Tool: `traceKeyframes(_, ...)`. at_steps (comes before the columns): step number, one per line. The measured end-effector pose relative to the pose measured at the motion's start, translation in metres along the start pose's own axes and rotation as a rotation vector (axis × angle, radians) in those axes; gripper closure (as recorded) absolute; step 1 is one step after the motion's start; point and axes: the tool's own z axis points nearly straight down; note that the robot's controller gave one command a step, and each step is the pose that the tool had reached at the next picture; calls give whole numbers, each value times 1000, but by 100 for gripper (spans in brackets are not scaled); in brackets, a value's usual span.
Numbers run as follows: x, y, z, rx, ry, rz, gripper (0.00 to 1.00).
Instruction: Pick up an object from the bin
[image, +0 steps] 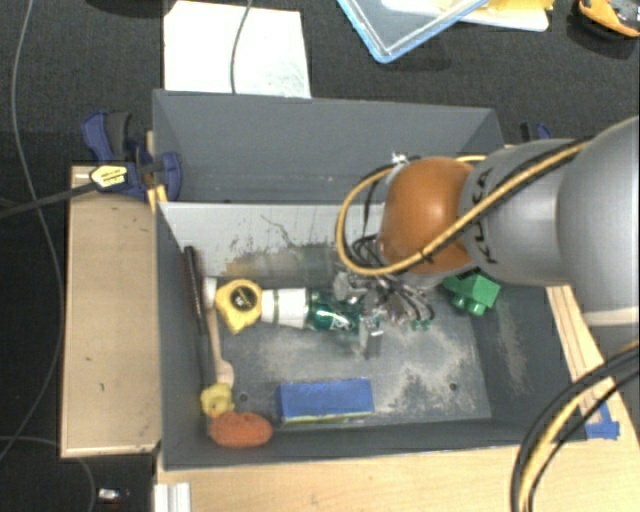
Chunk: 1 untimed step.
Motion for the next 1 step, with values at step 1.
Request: traceKeyframes(1, -1, 15, 1, 0, 3, 34, 100)
